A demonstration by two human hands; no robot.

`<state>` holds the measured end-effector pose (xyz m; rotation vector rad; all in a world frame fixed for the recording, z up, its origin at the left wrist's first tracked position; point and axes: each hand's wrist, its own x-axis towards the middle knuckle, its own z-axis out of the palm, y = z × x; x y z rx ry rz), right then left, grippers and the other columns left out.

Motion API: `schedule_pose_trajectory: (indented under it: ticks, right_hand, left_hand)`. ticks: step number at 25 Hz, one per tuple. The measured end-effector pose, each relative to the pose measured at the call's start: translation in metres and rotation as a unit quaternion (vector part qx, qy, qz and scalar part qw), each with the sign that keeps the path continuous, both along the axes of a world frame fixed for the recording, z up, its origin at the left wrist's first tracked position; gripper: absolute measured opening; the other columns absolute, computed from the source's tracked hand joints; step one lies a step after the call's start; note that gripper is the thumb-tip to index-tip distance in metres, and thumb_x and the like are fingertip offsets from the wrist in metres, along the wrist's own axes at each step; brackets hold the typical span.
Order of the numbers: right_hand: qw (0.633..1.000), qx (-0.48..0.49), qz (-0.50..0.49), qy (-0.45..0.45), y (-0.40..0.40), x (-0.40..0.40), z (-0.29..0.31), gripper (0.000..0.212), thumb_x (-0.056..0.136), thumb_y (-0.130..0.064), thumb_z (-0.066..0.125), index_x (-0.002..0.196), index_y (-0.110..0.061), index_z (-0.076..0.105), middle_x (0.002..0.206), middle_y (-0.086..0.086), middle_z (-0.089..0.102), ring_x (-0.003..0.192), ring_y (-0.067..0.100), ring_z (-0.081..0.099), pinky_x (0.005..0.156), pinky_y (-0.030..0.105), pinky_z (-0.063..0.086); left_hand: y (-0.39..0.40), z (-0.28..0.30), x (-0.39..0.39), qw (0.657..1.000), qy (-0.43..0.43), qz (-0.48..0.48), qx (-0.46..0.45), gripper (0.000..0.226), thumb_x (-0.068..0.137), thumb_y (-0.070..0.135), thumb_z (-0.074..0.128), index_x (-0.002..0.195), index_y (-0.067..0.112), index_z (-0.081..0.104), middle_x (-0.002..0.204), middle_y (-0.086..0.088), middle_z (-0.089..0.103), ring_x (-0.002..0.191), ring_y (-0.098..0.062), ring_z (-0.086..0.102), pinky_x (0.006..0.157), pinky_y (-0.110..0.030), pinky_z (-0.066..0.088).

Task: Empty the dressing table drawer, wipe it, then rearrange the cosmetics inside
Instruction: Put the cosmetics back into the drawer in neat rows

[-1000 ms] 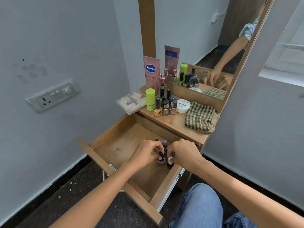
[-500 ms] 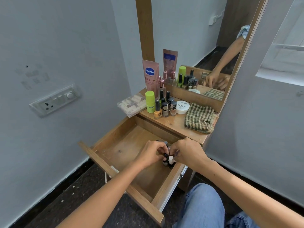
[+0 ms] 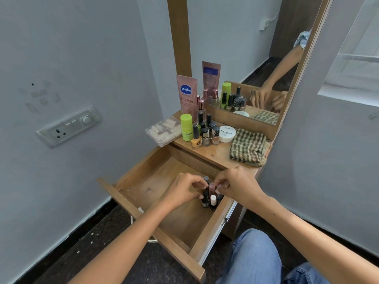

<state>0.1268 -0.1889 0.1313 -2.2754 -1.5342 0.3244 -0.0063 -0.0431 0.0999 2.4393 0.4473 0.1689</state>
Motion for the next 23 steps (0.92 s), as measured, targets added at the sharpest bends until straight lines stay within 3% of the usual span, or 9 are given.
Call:
schedule_pose_trajectory:
  ticks: [3, 7, 10, 13, 18, 23]
  right_hand:
    - [0.998, 0.051, -0.042, -0.006, 0.002, 0.009, 0.007, 0.012, 0.084, -0.025, 0.068, 0.096, -0.029, 0.071, 0.087, -0.009, 0.072, 0.082, 0.006, 0.067, 0.075, 0.031, 0.057]
    - [0.975, 0.184, -0.12, -0.015, 0.018, 0.016, 0.016, 0.016, 0.086, -0.019, 0.066, 0.1, -0.024, 0.072, 0.091, -0.008, 0.074, 0.082, 0.006, 0.068, 0.076, 0.03, 0.056]
    - [0.964, 0.221, -0.145, -0.041, 0.035, 0.021, 0.018, 0.02, 0.085, -0.018, 0.066, 0.103, -0.024, 0.071, 0.09, -0.006, 0.073, 0.081, 0.012, 0.068, 0.073, 0.033, 0.056]
    - [0.957, 0.242, -0.149, -0.063, 0.047, 0.027, 0.019, 0.023, 0.085, -0.015, 0.062, 0.105, -0.023, 0.069, 0.093, -0.004, 0.07, 0.079, 0.016, 0.067, 0.065, 0.035, 0.055]
    - [0.954, 0.249, -0.136, -0.098, 0.059, 0.028, 0.023, 0.025, 0.084, -0.013, 0.065, 0.109, -0.017, 0.068, 0.1, 0.002, 0.062, 0.078, 0.021, 0.064, 0.058, 0.031, 0.049]
    - [0.968, 0.193, -0.08, -0.137, 0.083, 0.028, 0.027, 0.032, 0.086, -0.015, 0.065, 0.118, -0.014, 0.065, 0.124, 0.005, 0.061, 0.107, 0.025, 0.059, 0.07, 0.035, 0.05]
  left_hand:
    - [0.014, 0.022, -0.002, 0.996, -0.065, 0.055, 0.041, 0.028, 0.075, 0.029, 0.077, 0.102, 0.029, 0.07, 0.095, 0.018, 0.068, 0.086, 0.007, 0.055, 0.079, -0.019, 0.042]
    - [0.027, 0.045, 0.012, 0.955, -0.179, 0.171, 0.166, 0.039, 0.084, 0.031, 0.068, 0.122, 0.022, 0.061, 0.114, 0.003, 0.064, 0.107, -0.011, 0.054, 0.091, -0.024, 0.042]
    - [0.035, 0.048, 0.036, 0.933, -0.155, 0.19, 0.262, 0.059, 0.084, 0.029, 0.068, 0.139, 0.023, 0.045, 0.12, -0.008, 0.057, 0.112, -0.023, 0.05, 0.09, -0.033, 0.046]
    - [0.039, 0.049, 0.056, 0.913, -0.12, 0.179, 0.346, 0.066, 0.081, 0.028, 0.073, 0.14, 0.024, 0.043, 0.119, -0.014, 0.055, 0.108, -0.027, 0.05, 0.087, -0.035, 0.045]
    - [0.036, 0.056, 0.059, 0.916, -0.203, 0.201, 0.282, 0.035, 0.077, 0.021, 0.076, 0.111, 0.016, 0.066, 0.106, -0.005, 0.066, 0.104, -0.023, 0.056, 0.085, -0.029, 0.04]
    - [0.025, 0.058, 0.022, 0.911, -0.273, 0.209, 0.228, 0.027, 0.071, 0.018, 0.081, 0.096, 0.016, 0.071, 0.082, 0.001, 0.068, 0.082, -0.017, 0.058, 0.071, -0.029, 0.044]
